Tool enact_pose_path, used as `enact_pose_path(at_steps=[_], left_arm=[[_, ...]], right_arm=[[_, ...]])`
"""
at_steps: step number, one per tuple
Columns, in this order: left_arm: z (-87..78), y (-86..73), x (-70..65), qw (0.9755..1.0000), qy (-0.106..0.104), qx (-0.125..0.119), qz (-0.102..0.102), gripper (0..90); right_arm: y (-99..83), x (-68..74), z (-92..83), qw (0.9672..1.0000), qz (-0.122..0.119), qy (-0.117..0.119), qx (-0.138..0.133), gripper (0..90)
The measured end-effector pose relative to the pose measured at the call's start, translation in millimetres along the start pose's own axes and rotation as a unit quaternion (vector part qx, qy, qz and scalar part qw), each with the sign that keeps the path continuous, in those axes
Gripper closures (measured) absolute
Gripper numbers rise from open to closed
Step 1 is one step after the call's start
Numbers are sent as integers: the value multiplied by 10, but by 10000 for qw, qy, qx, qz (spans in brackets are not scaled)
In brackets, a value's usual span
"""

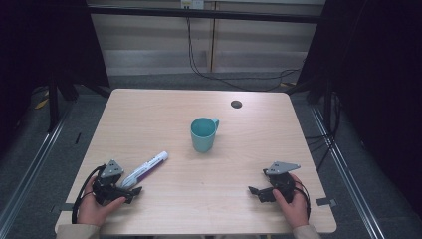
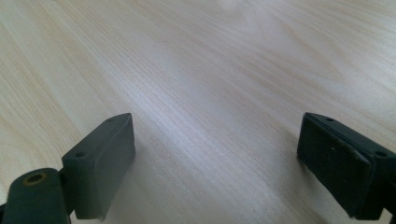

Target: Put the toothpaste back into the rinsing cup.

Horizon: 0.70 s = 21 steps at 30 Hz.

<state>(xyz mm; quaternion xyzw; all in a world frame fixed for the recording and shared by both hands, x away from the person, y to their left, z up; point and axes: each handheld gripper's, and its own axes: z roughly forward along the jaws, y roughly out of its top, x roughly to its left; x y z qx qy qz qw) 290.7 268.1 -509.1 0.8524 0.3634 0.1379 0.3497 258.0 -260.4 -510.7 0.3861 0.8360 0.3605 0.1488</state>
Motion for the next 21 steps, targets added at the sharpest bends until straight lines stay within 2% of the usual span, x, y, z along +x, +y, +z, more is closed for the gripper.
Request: enact_pose_path(at_steps=[3,7,8,9,10,12,15,16,21], left_arm=[[-1,4,-7,10000,19,20,-36,2],[-20,74,-7,9995,25,316,-21,30],[-57,122,10,9990,64,441,-98,130],[-61,136,20,9987,41,478,-139,184],[-61,136,20,9987,41,478,-139,186],[-62,188,41,9976,-125,615,-293,193],[-69,228,45,9967,-187,754,-224,281],[-69,267,34,9958,-209,881,-131,291],[-44,325,26,9939,-232,1073,-90,316]], right_arm=[[0,1,-1,10000,4,1,4,107],[0,0,0,10000,2,2,1,107],[0,1,-1,10000,3,-8,4,107],[0,1,0,10000,4,1,1,107],[0,1,-1,10000,2,-8,3,107],[0,2,-1,10000,1,-8,3,107],[0,1,-1,10000,-1,-9,3,107],[0,1,0,10000,0,1,-3,107],[-1,1,1,10000,2,3,-5,107]])
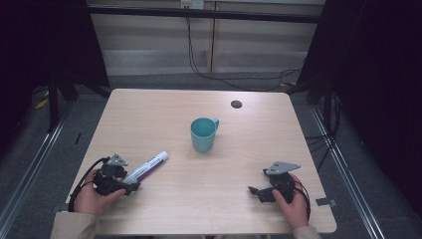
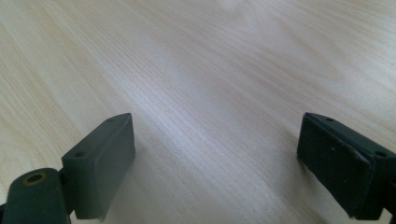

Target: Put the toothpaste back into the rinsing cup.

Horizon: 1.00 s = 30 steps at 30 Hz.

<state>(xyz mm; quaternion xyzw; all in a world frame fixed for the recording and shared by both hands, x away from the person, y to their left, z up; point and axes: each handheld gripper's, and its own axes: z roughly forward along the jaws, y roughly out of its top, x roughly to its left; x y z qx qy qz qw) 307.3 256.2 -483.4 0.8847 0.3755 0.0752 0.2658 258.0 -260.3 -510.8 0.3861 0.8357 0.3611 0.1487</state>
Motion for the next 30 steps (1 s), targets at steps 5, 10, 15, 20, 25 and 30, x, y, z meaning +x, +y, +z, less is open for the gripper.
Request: enact_pose_path(at_steps=[5,10,15,20,25,30], left_arm=[[17,119,-29,9991,85,405,127,370],[32,224,-62,9970,42,738,223,447],[28,292,-96,9943,16,1037,267,603],[19,323,-115,9937,-37,1122,-20,671],[-14,325,-119,9944,-97,1056,-16,754],[-28,328,-140,9945,-24,1041,96,761]], right_arm=[[1,1,-1,10000,-2,-12,9,107],[0,0,-1,10000,-2,-10,6,107],[0,1,-1,10000,-1,-13,8,107],[0,0,-1,10000,-2,-11,9,107],[1,0,-2,10000,-3,-13,10,107],[1,0,-1,10000,-2,-8,8,107]])
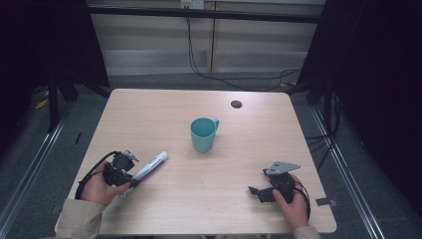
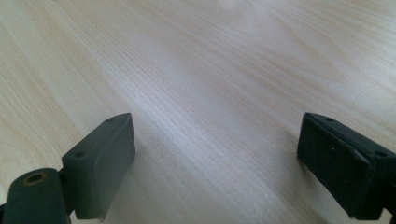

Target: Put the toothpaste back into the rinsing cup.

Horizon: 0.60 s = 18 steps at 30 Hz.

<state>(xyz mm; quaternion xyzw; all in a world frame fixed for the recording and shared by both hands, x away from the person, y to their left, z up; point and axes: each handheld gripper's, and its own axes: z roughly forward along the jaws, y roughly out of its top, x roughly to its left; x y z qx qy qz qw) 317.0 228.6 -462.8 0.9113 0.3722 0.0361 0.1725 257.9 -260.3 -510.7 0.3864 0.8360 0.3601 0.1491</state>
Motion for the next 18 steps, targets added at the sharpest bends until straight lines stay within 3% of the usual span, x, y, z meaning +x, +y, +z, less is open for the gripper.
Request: enact_pose_path(at_steps=[8,18], left_arm=[[-123,17,-22,9999,-23,-127,47,762],[-215,78,-124,9992,-171,-181,306,761]], right_arm=[[0,0,1,10000,1,5,-2,107],[10,11,8,10000,29,-24,11,103]])
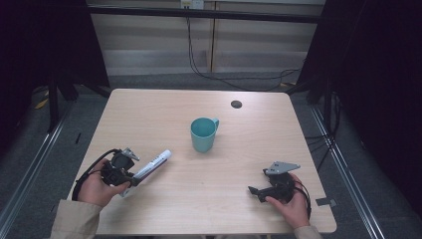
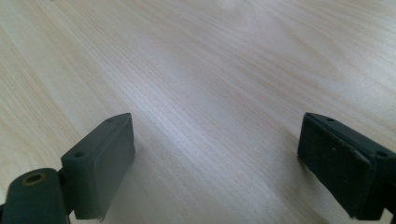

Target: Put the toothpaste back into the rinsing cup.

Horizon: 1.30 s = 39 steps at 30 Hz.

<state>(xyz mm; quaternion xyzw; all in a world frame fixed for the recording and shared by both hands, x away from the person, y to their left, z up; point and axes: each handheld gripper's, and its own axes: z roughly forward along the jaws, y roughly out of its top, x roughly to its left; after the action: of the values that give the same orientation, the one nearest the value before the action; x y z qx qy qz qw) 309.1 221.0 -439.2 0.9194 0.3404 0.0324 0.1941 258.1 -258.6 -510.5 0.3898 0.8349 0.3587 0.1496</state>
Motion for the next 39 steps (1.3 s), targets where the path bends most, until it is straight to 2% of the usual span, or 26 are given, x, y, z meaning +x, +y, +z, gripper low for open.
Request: enact_pose_path(at_steps=[2,4,9,14,16,18,28,33,39], left_arm=[[-6,34,-26,9999,-28,16,97,761],[-6,68,-60,9999,-37,38,147,761],[-8,187,-140,9994,-173,41,303,761],[-32,321,-229,9985,-244,2,493,761],[-47,376,-265,9981,-283,32,548,762],[-55,428,-310,9976,-293,41,626,761],[-6,673,-530,9937,-445,170,1010,761],[53,768,-608,9927,-517,184,1075,762],[78,871,-718,9901,-620,199,1241,762]], right_arm=[[35,14,1,9999,39,-20,104,117],[82,41,18,9999,-49,100,90,123],[338,159,6,9983,-562,169,33,137],[636,314,47,9927,-1138,376,113,138],[730,363,70,9903,-1308,430,163,138],[822,401,91,9880,-1457,512,102,141],[1082,531,124,9804,-1873,611,-39,150],[1177,579,130,9760,-2052,728,-37,151],[1243,631,150,9709,-2278,745,-17,154]])
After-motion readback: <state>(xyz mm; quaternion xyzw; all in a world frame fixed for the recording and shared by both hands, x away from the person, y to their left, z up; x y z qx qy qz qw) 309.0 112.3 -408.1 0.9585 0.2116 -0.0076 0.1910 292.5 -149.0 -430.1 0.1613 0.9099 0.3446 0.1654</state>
